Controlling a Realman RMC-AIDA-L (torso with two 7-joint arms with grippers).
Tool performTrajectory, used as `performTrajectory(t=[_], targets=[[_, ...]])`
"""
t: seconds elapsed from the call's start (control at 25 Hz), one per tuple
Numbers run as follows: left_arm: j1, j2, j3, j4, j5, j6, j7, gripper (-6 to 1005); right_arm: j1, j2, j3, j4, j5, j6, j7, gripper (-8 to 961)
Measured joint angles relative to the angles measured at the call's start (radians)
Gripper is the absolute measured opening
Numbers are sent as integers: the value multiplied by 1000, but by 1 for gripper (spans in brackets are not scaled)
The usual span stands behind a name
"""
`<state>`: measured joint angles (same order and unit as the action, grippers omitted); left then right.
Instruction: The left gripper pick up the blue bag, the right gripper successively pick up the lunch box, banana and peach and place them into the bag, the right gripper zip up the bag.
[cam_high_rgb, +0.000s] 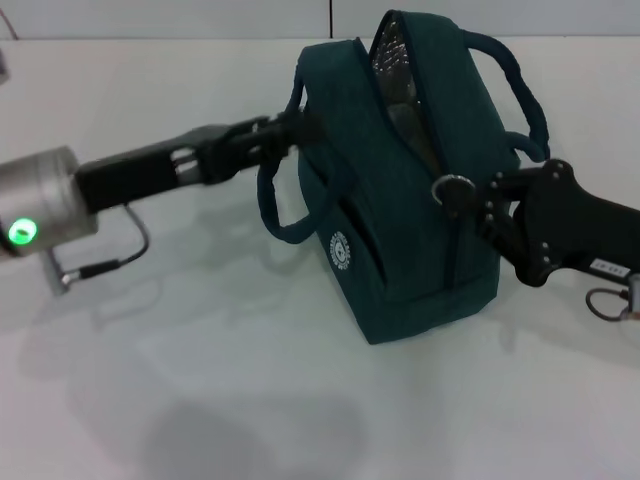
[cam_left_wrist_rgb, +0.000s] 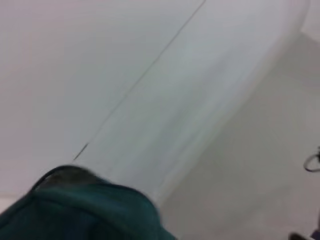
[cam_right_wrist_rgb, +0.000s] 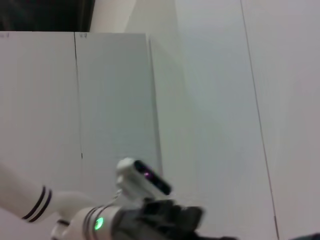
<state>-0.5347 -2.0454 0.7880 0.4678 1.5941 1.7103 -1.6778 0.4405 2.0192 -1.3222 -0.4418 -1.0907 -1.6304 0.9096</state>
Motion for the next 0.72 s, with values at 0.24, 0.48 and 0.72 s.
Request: performTrajectory(t=[0.24,0.48,0.72], targets=[[130,-28,2,-8,-12,91,262,618,26,1,7,-46,9,9,2,11],[161,-43,11,-158,-7,59,510,851,96,-3,8,-42,21,33,14,12],[130,-52,7,-264,-35,-46,647,892,135,-2,-1,-36,10,85,38,13]])
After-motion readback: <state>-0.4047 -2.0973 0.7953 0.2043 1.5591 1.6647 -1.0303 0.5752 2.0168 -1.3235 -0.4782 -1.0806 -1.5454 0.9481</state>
